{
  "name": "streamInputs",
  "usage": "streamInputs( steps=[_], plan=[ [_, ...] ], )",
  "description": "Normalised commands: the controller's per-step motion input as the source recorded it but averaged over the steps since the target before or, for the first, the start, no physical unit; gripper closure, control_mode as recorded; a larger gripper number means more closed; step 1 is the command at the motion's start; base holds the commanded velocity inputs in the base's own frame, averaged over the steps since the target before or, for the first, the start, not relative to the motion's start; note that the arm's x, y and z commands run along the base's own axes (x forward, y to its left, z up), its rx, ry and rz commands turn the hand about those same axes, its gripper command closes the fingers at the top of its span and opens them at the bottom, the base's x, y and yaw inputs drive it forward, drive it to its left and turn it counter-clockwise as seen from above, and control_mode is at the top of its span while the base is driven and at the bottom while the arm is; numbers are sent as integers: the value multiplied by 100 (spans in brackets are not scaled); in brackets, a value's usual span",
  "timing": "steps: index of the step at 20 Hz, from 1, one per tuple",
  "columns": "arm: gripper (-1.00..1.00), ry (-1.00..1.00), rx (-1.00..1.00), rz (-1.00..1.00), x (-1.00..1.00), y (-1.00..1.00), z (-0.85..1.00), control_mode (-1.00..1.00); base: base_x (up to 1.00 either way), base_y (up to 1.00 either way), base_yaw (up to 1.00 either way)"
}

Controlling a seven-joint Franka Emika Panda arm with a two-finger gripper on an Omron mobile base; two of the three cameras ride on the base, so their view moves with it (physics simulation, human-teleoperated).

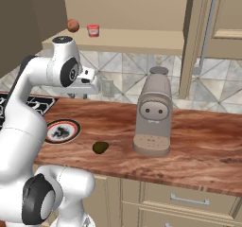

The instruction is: Pick the avocado and bread from the counter and place them on the plate. Then pick the jam from the cabinet and place it next to the plate. Lastly close the cabinet door.

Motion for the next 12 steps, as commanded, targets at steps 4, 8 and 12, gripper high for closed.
streamInputs(
  steps=[4, 8, 12],
  plan=[
    [-100, 0, 0, 0, 0, 0, -9, -100, 0, 0, 0],
    [-100, 0, 0, 0, 0, 0, -25, -100, 0, 0, 0],
    [-100, 0, 0, 0, 0, -3, -36, -100, 0, 0, 0]
  ],
)
